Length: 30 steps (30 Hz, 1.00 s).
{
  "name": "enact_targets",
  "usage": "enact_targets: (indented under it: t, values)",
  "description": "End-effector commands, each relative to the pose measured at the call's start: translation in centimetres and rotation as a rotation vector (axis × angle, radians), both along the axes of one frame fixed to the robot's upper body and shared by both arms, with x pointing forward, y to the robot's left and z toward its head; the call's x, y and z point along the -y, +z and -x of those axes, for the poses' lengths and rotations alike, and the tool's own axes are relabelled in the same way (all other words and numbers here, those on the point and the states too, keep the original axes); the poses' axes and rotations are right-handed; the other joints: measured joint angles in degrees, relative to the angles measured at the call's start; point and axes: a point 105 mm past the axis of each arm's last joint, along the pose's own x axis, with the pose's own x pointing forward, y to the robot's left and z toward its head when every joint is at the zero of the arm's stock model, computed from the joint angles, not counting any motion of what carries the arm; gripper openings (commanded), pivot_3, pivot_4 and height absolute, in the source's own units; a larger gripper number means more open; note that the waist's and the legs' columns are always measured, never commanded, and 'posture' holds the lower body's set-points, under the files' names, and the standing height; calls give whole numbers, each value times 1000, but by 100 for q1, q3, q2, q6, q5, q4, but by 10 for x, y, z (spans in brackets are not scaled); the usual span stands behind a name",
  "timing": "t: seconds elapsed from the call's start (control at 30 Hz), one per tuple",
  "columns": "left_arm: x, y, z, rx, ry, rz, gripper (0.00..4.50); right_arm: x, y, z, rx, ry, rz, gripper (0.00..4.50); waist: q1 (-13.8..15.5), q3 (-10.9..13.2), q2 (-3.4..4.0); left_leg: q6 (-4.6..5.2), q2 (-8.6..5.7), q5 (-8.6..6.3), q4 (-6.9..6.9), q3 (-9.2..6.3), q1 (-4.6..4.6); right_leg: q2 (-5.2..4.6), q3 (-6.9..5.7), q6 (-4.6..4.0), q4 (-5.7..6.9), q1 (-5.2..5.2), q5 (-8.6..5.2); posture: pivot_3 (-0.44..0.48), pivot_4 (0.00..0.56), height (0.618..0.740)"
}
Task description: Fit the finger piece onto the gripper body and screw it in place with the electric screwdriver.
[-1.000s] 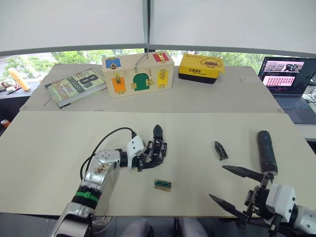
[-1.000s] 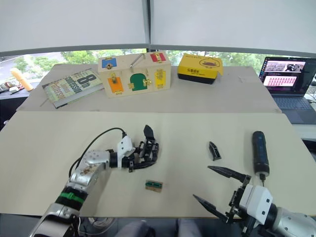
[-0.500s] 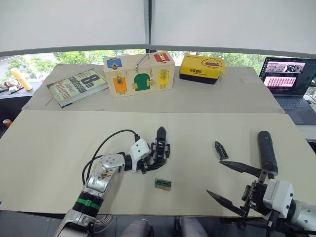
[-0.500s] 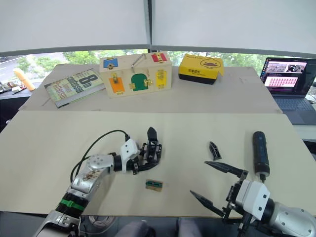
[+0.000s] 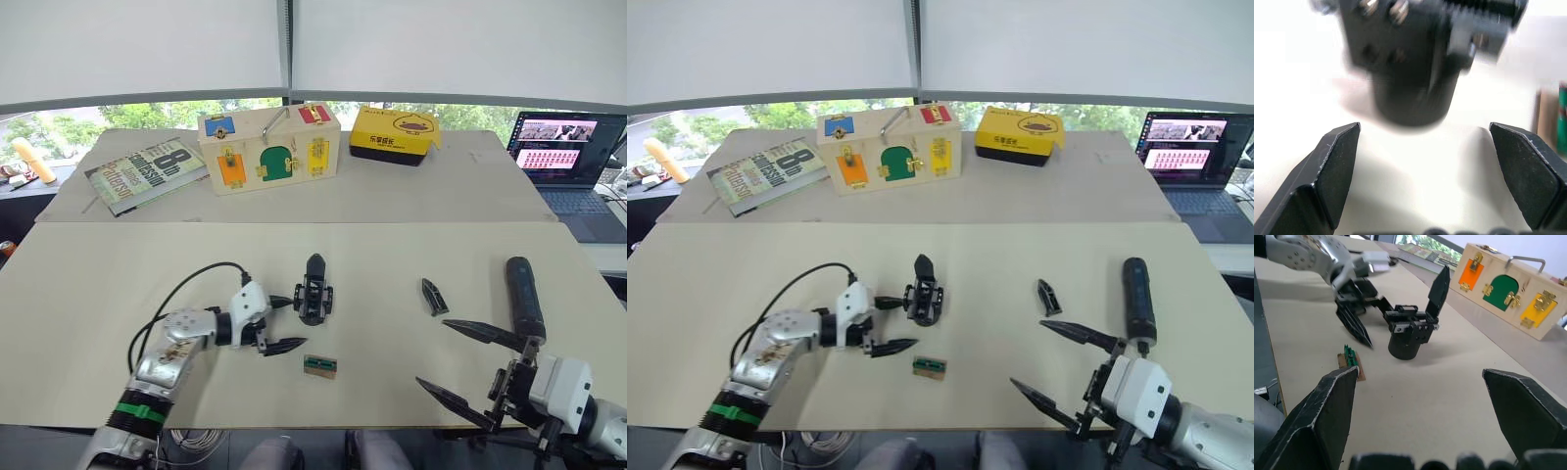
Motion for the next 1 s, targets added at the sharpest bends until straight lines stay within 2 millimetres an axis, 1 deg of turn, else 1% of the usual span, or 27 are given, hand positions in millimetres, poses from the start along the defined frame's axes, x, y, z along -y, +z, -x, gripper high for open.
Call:
enact_targets:
  t: [0.03,0.13,0.23,0.33,0.4,0.5,0.57,0.63,0.7,0.77,0.83,0.9,0.93,1.0]
  values:
    - [-33,12,10,-20,-15,26,4475,6,8,8,13,-43,-18,4500,-10,0,1,0,0,0,-2,0,0,0,0,-1,-1,-2,0,0,150,740]
    - [-54,26,14,10,-6,38,4475,24,4,11,13,-145,0,4500,-23,2,3,0,-2,0,-3,-1,-1,-2,-2,-1,-3,-2,-1,0,150,740]
    - [-72,53,12,97,45,96,4475,46,-3,20,-2,-267,27,4500,17,4,5,3,-3,-2,-3,-1,1,-4,-5,0,-8,3,-1,0,150,740]
    - [-82,65,13,124,83,115,4475,56,-4,25,-6,-340,37,4500,10,4,5,2,-2,-5,-4,-1,0,-3,-5,0,-8,2,-1,0,150,740]
    - [-84,72,18,110,86,127,4475,57,-2,24,-10,-378,39,4500,-33,6,8,-18,-2,-15,-5,1,0,-3,-3,0,-6,0,-1,0,150,740]
    - [-80,82,26,82,66,160,4475,59,-2,7,-67,-460,85,4500,-81,7,11,-35,0,-24,-5,7,3,-2,1,-1,-3,0,-1,0,150,740]
    - [-76,86,29,73,46,171,4475,50,9,-7,-53,-424,64,4500,-85,7,10,-39,-1,-25,-4,12,4,-3,5,0,-1,1,0,0,150,740]
    - [-71,89,31,84,13,173,4475,50,12,-26,-118,-448,77,4500,-75,8,10,-42,-1,-23,-1,14,7,-4,3,0,-1,4,1,0,150,740]
    - [-63,94,34,96,-24,179,4475,44,23,-48,-172,-443,25,4500,-77,9,8,-42,0,-22,-2,13,7,-3,3,-1,0,3,1,0,150,740]
    - [-58,98,36,102,-46,189,4475,46,24,-61,-238,-479,56,4500,-77,12,6,-41,3,-20,0,15,3,-4,3,-6,-3,1,5,0,150,740]
    - [-53,99,38,109,-73,174,4475,56,13,-76,-366,-533,154,4500,-34,12,7,-36,7,-17,-6,10,-4,-4,-4,-10,-9,-4,4,0,150,740]
    - [-48,98,41,102,-100,159,4475,66,2,-83,-506,-581,256,4500,-14,14,10,-4,10,1,-7,3,-13,-4,-12,-14,-13,-7,1,0,150,740]
    - [-47,98,42,98,-105,158,4475,68,1,-85,-542,-595,280,4500,-10,14,10,-2,10,0,-5,4,-18,-6,-13,-14,-13,-10,1,0,150,740]
    - [-45,97,43,94,-115,158,4475,71,-3,-95,-604,-623,288,4500,-8,11,5,3,10,-1,-2,3,-50,-9,-18,-14,-21,-34,1,0,150,740]
